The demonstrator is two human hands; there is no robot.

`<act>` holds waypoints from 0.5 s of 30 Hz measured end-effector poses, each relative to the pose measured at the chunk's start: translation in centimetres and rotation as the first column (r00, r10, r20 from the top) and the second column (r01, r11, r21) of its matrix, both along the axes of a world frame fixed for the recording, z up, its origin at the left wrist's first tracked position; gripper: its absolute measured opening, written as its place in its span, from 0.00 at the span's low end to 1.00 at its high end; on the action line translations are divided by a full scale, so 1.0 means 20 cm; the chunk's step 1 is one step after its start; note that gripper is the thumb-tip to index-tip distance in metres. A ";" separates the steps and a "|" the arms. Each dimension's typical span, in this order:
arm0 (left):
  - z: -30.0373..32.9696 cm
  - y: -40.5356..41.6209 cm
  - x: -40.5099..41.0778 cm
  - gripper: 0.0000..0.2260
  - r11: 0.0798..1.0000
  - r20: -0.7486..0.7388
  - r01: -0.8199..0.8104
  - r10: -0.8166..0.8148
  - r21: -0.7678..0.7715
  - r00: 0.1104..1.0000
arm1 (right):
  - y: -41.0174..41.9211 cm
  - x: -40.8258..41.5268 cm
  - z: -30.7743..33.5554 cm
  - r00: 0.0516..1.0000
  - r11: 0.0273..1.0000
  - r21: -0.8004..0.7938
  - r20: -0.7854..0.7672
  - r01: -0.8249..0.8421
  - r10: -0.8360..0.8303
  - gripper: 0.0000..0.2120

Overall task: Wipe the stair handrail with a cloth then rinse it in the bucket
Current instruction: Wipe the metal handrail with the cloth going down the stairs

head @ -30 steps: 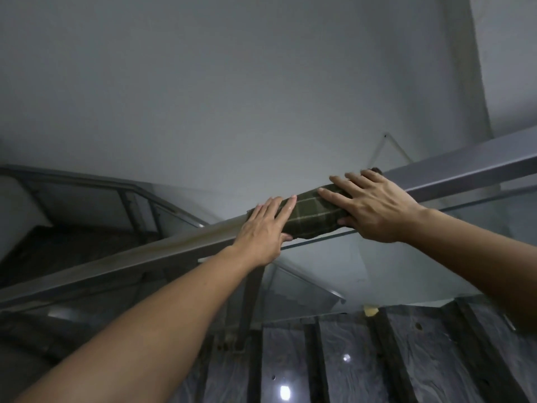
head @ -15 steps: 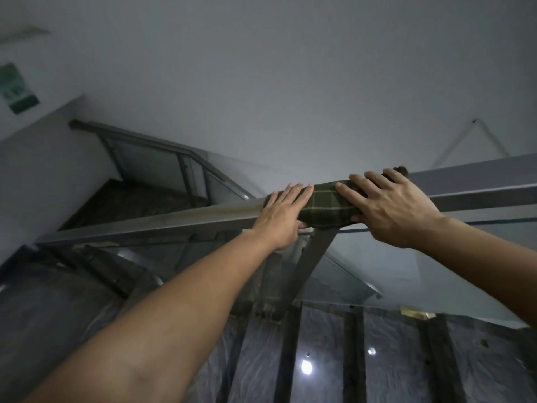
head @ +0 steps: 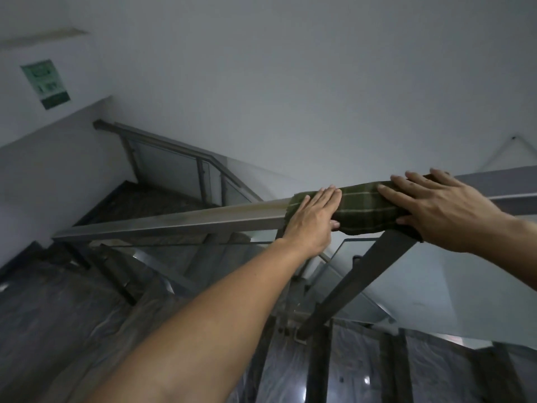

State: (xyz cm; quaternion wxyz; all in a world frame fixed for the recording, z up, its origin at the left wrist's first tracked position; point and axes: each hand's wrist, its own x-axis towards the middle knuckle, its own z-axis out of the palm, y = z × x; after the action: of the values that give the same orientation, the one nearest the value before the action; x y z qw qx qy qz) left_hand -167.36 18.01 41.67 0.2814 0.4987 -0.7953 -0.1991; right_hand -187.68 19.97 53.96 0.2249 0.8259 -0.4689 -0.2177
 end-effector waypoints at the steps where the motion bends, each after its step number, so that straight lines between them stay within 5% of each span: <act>1: -0.03 -0.01 0.03 0.29 1.000 -0.012 -0.012 0.012 -0.001 1.000 | 0.00 0.05 -0.03 1.000 1.000 -0.005 0.004 0.010 -0.010 0.30; 15: -0.39 -0.15 0.64 0.33 0.994 0.035 -0.036 0.033 0.100 0.999 | -0.14 0.68 -0.43 0.999 0.997 0.064 0.005 0.051 -0.051 0.32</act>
State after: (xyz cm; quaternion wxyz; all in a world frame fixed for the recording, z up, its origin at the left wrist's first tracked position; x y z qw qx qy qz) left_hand -154.51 15.04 33.84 0.2460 0.5293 -0.7801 -0.2256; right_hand -174.12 17.17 45.34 0.1914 0.8212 -0.4834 -0.2352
